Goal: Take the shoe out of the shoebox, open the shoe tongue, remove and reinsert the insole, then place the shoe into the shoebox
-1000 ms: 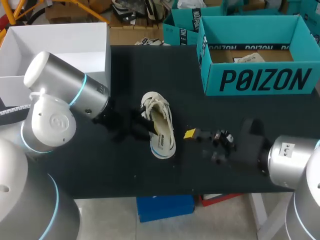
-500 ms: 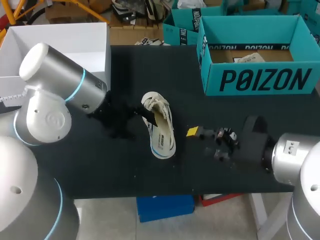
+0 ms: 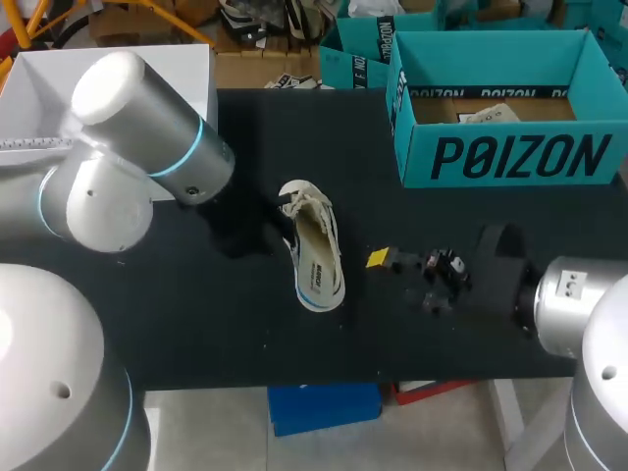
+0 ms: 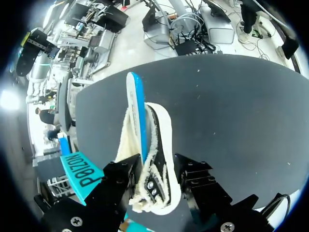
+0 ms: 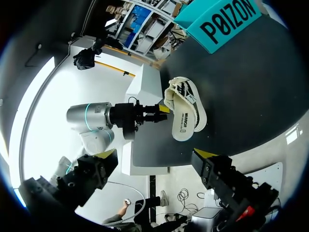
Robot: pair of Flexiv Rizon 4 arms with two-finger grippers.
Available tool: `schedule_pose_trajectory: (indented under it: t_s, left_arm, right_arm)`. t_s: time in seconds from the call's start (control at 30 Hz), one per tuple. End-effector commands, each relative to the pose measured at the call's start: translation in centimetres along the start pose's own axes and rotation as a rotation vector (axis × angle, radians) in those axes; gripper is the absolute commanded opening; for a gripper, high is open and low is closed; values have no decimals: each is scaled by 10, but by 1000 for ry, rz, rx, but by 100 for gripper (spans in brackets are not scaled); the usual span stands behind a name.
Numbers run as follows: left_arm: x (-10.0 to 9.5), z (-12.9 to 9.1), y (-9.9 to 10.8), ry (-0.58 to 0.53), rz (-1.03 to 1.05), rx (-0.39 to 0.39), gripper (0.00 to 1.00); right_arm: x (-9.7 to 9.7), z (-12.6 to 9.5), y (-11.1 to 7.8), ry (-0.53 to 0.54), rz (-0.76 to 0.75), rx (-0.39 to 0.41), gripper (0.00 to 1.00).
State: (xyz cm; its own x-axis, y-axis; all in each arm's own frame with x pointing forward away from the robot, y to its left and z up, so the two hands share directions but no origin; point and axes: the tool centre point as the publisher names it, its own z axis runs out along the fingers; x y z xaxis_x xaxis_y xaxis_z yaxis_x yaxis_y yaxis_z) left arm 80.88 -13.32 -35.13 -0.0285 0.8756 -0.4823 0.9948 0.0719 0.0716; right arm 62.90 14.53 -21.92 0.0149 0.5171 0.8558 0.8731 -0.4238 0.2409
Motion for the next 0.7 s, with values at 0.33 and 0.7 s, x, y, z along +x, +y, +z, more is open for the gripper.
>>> schedule_pose_trajectory:
  t_s: [0.33,0.7]
  left_arm:
    - [-7,19,23,99,-3,-32,37]
    - [-2,19,19,169,73,-45,0]
  right_arm:
    - [-8,0,-1,47,21,96,100]
    - [-8,0,-1,47,21,96,100]
